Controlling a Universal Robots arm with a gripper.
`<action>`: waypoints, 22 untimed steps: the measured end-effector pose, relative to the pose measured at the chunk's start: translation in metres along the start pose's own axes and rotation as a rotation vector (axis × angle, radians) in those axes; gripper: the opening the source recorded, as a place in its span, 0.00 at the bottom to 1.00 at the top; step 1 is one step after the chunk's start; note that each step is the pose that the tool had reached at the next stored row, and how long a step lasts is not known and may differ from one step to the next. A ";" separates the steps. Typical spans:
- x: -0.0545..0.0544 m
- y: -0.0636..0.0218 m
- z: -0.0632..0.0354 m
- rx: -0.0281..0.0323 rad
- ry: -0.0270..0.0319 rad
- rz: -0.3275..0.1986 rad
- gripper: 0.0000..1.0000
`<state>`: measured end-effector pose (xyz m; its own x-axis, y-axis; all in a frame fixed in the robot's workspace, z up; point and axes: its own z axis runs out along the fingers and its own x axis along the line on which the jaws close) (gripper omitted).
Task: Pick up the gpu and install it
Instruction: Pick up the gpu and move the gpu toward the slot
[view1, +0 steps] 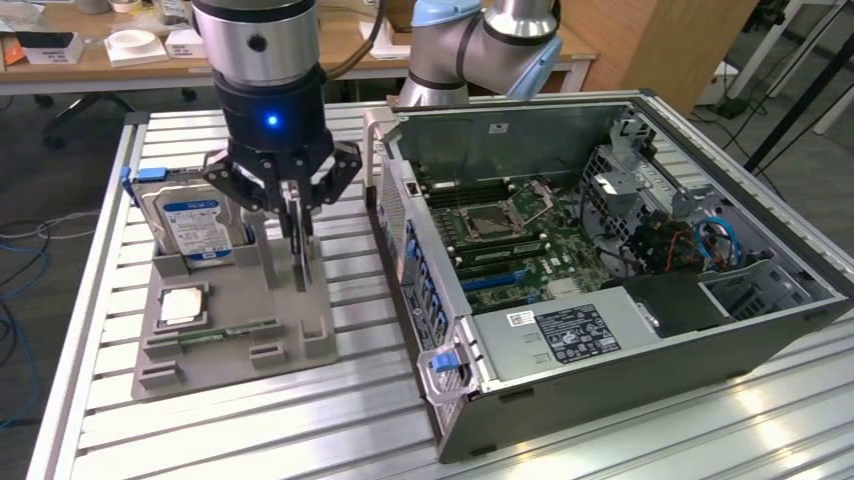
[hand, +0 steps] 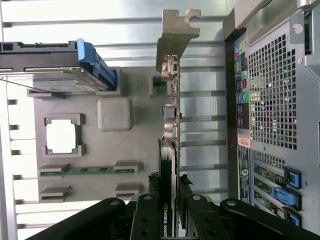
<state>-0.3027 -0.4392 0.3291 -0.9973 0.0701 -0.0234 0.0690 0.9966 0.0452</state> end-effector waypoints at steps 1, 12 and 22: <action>0.000 0.0000 -0.0005 0.0000 0.0000 0.000 0.26; 0.000 0.0003 -0.0078 0.0000 -0.0001 0.000 0.26; 0.000 0.0007 -0.0159 0.0000 -0.0001 0.000 0.26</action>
<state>-0.3027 -0.4392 0.3451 -0.9973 0.0701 -0.0235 0.0690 0.9966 0.0452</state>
